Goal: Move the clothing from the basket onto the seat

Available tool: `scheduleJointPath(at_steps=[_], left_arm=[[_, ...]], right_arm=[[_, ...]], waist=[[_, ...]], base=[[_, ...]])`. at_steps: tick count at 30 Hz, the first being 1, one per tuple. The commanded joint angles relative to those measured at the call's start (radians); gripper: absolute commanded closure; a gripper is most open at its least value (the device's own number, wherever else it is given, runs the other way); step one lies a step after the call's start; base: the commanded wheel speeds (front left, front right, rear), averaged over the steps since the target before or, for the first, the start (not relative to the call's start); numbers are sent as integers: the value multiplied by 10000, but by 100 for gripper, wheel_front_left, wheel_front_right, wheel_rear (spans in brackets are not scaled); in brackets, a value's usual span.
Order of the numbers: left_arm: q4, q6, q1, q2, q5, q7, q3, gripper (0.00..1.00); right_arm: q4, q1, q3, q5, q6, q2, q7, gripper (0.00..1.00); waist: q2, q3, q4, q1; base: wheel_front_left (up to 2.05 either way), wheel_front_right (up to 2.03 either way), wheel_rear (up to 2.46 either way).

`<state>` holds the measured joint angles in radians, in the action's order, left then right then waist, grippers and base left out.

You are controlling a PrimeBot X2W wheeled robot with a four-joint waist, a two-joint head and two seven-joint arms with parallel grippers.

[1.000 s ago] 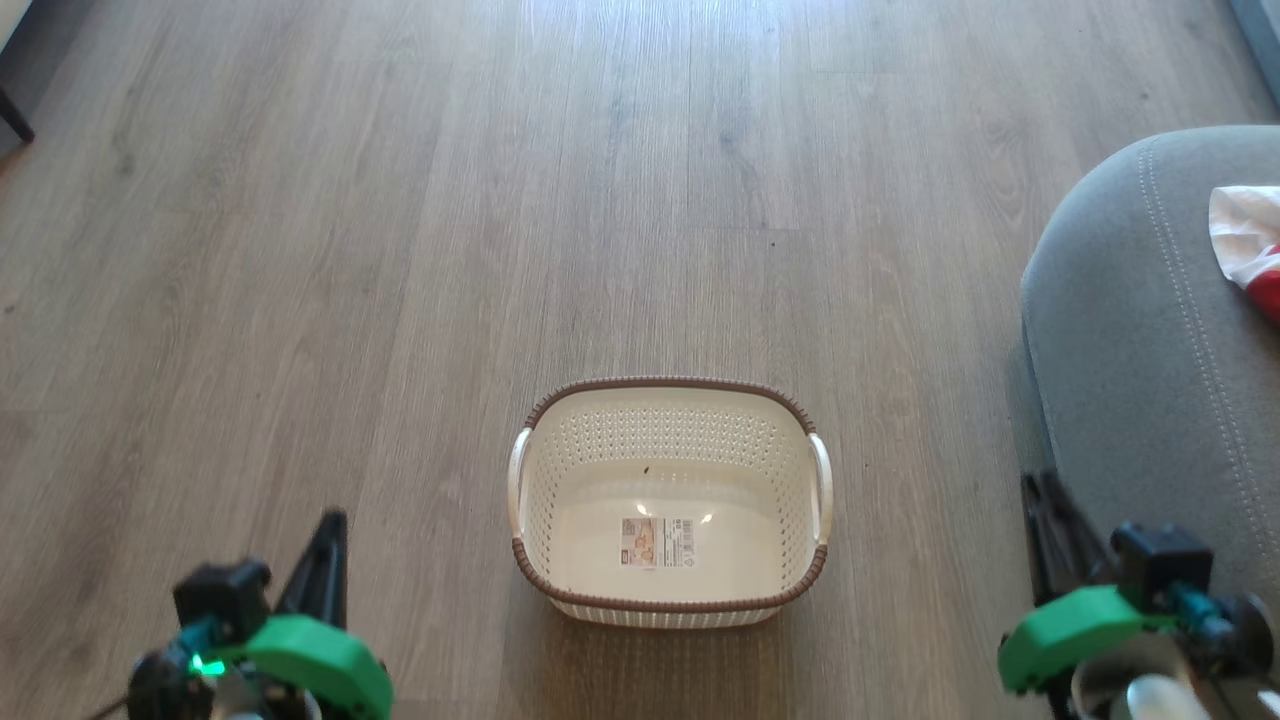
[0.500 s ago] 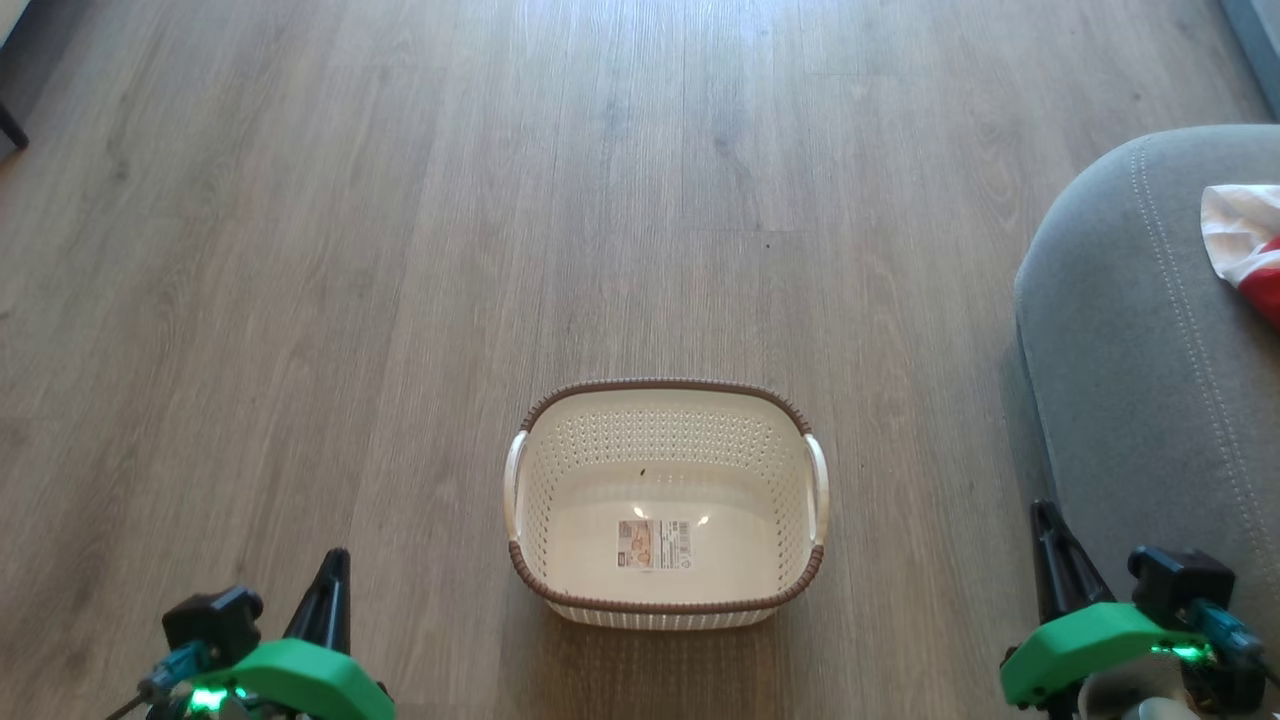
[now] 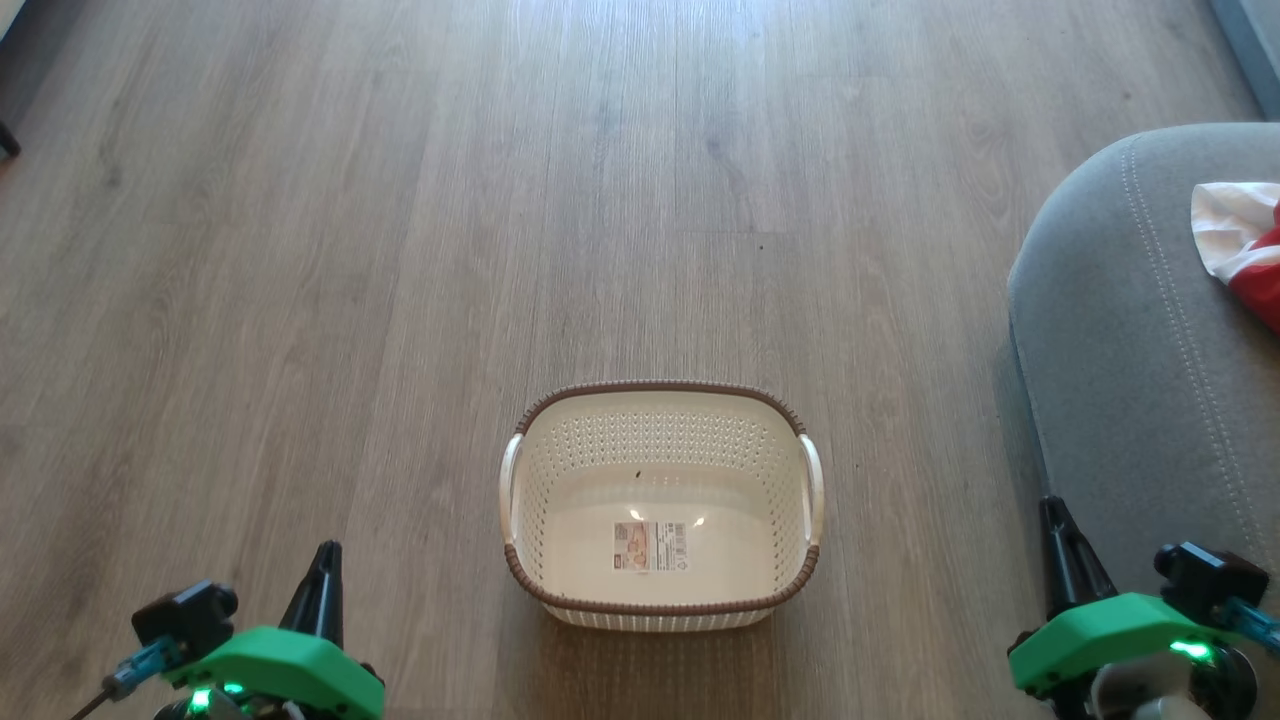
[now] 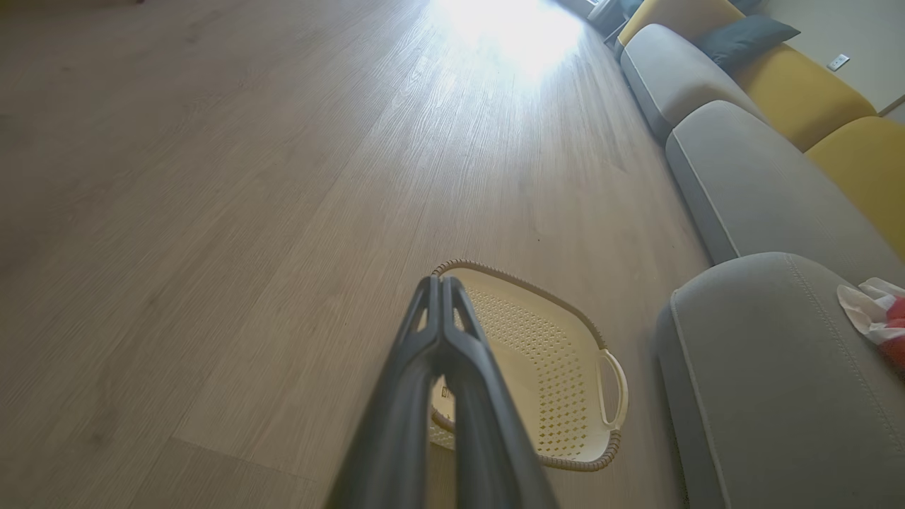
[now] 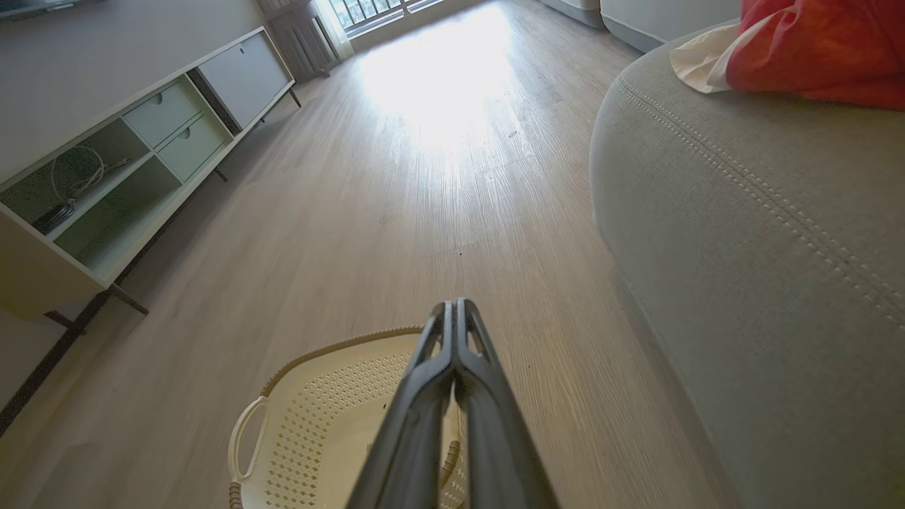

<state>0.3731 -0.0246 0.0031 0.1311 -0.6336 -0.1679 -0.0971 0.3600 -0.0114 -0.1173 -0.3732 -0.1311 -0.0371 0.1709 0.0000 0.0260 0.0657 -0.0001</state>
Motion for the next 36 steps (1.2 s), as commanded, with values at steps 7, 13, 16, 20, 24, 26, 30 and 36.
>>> scheduleJointPath(at_steps=[7, 13, 16, 20, 24, 26, 30, 36], left_arm=[[-447, -174, -515, -33, -935, 255, 347, 100], [-503, -234, -556, -85, -1530, 428, 467, 100], [-522, -254, -569, -103, -1728, 485, 506, 100], [-559, -293, -596, -137, -2124, 600, 586, 100], [-596, -333, -623, -172, -2520, 716, 666, 100], [-615, -353, -636, -190, -2718, 774, 706, 100], [-652, -393, -663, -225, -3114, 889, 786, 100], [-708, -453, -703, -277, -3705, 1061, 905, 100]], right_arm=[[-411, 502, 17, -1198, 1, -72, -288, 100], [-461, 549, 18, -1950, 1, -76, -460, 100], [-478, 564, 18, -2201, 1, -77, -518, 100], [-511, 595, 19, -2703, 1, -80, -633, 100], [-545, 626, 20, -3205, 2, -83, -748, 100], [-561, 642, 20, -3456, 2, -84, -805, 100], [-595, 673, 21, -3958, 2, -87, -920, 100], [-644, 719, 22, -4707, 2, -91, -1092, 100]], waist=[[0, -19, -55, 1], [0, -33, -96, 1], [0, -38, -109, 1], [0, -48, -136, 1], [0, -57, -163, 1], [0, -62, -177, 1], [0, -71, -204, 1], [0, -85, -245, 1]], base=[[0, 0, 0], [0, 0, 0], [0, 0, 0], [0, 0, 0], [0, 0, 0], [0, 0, 0], [0, 0, 0], [0, 0, 0]])
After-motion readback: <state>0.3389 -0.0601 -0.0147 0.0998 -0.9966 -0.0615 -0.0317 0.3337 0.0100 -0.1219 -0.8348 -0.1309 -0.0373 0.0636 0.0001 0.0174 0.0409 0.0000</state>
